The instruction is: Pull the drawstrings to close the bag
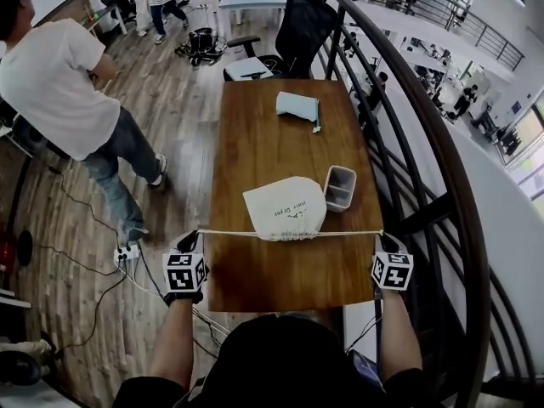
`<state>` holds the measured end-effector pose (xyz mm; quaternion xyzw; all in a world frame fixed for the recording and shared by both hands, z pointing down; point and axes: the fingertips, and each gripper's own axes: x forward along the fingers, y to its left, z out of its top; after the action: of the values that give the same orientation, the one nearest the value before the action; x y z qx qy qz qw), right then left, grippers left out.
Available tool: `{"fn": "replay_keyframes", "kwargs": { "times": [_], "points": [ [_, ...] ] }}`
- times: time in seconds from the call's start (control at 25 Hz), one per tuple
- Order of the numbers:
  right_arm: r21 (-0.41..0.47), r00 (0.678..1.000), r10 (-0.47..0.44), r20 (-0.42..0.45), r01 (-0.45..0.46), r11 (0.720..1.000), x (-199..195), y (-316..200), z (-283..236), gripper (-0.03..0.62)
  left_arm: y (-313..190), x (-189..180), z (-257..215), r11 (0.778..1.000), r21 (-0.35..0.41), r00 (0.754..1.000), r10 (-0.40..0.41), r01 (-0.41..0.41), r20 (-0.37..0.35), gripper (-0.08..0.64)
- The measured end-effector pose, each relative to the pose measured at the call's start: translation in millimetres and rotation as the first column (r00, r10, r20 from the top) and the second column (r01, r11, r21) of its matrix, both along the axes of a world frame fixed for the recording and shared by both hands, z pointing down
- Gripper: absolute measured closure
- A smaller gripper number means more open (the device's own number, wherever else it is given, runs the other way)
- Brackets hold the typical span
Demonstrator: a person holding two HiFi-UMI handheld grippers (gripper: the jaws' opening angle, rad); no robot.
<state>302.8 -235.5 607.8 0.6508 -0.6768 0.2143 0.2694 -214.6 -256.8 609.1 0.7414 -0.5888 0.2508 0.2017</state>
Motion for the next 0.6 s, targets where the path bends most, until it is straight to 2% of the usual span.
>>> {"fn": "replay_keyframes", "kwargs": {
  "times": [0.08,0.24,0.6],
  "points": [
    [-0.017,1.0,-0.005,-0.002,0.005,1.0,-3.7,3.4,3.8,0.561,4.3,3.9,4.2,1.0,-0.015,1.0,0.019,-0.018,0.022,0.526],
    [-0.048,1.0,-0.021,0.006,0.021,0.999,-14.9,12.0,14.0,0.56,17.9,13.6,15.7,0.998,-0.058,0.999,0.037,-0.037,0.006,0.526],
    [-0.128,0.993,-0.113,0.043,0.118,0.985,-53.9,29.9,35.7,0.557,42.9,56.7,37.5,0.979,-0.113,0.984,0.177,-0.172,0.029,0.525]
  ]
}}
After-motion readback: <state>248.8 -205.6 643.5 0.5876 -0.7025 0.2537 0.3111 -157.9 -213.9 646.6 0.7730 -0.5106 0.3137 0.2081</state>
